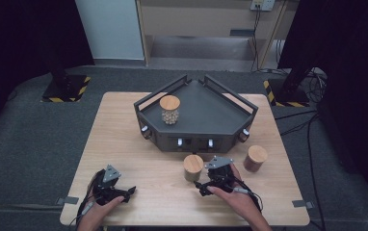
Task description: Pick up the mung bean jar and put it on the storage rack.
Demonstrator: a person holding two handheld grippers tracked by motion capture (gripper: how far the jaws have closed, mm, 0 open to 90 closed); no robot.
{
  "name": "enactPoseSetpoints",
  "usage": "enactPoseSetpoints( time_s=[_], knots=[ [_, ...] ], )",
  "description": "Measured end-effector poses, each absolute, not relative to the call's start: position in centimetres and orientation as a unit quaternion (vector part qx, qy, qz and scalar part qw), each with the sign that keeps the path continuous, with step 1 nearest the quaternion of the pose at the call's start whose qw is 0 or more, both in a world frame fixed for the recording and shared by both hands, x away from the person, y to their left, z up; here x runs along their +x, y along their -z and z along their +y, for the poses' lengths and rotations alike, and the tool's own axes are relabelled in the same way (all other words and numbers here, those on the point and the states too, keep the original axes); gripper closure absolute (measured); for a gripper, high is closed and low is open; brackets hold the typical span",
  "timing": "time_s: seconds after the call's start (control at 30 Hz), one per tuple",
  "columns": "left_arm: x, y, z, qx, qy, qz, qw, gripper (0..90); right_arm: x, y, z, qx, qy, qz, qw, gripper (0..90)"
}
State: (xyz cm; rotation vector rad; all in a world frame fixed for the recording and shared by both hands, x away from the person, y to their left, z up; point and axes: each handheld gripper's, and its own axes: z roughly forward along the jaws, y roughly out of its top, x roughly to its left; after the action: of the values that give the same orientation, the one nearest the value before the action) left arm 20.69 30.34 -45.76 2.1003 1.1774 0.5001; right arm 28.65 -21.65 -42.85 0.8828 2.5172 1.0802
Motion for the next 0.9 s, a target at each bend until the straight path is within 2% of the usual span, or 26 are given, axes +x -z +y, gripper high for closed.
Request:
enactPoseSetpoints(
  time_s=[0.9],
  knots=[
    [20.7,45.7,30.3,0.806,-0.191,0.451,0.334,0.7,29.9,42.9,-19.8,0.308,-0.376,0.865,0.123,6.9]
  ],
)
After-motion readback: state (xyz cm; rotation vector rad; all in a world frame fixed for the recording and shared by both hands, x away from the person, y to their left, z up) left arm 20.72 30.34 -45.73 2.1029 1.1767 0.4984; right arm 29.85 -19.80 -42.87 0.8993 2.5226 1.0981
